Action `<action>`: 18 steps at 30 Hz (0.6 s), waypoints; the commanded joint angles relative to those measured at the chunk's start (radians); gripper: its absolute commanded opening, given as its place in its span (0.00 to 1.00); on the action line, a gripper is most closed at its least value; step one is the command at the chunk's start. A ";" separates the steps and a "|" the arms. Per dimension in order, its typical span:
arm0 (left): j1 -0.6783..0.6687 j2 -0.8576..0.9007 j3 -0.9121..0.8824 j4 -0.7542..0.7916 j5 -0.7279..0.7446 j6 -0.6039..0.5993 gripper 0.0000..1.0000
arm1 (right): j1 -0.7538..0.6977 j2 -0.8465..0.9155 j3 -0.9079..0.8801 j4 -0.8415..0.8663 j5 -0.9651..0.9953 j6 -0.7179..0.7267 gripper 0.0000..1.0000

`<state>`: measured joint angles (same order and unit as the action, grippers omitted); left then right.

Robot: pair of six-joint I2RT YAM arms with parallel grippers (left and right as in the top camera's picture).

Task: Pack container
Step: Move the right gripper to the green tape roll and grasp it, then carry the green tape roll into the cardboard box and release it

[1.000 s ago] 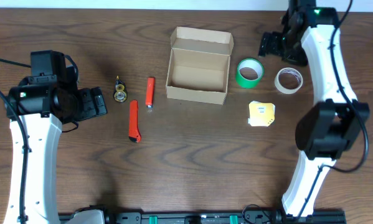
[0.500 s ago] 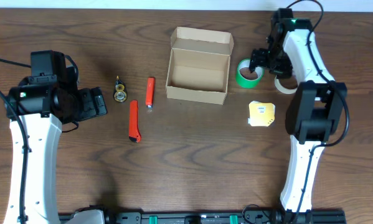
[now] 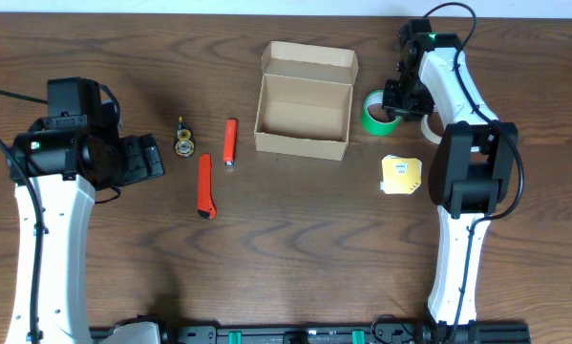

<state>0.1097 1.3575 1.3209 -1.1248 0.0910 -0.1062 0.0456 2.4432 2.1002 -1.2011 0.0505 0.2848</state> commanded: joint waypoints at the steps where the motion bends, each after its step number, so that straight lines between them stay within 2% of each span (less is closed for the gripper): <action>1: 0.002 0.006 0.021 -0.004 0.003 0.006 0.96 | 0.006 0.005 0.019 0.000 0.028 0.006 0.11; 3: 0.002 0.006 0.021 -0.004 0.003 0.005 0.96 | 0.006 0.005 0.019 -0.001 0.028 0.006 0.01; 12: 0.002 0.006 0.021 -0.004 0.003 0.005 0.96 | 0.006 0.003 0.060 -0.067 0.028 -0.005 0.01; 18: 0.002 0.006 0.021 -0.004 0.003 0.005 0.95 | 0.010 -0.004 0.273 -0.215 0.018 -0.013 0.01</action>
<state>0.1097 1.3579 1.3209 -1.1252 0.0910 -0.1062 0.0456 2.4477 2.2578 -1.3861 0.0681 0.2813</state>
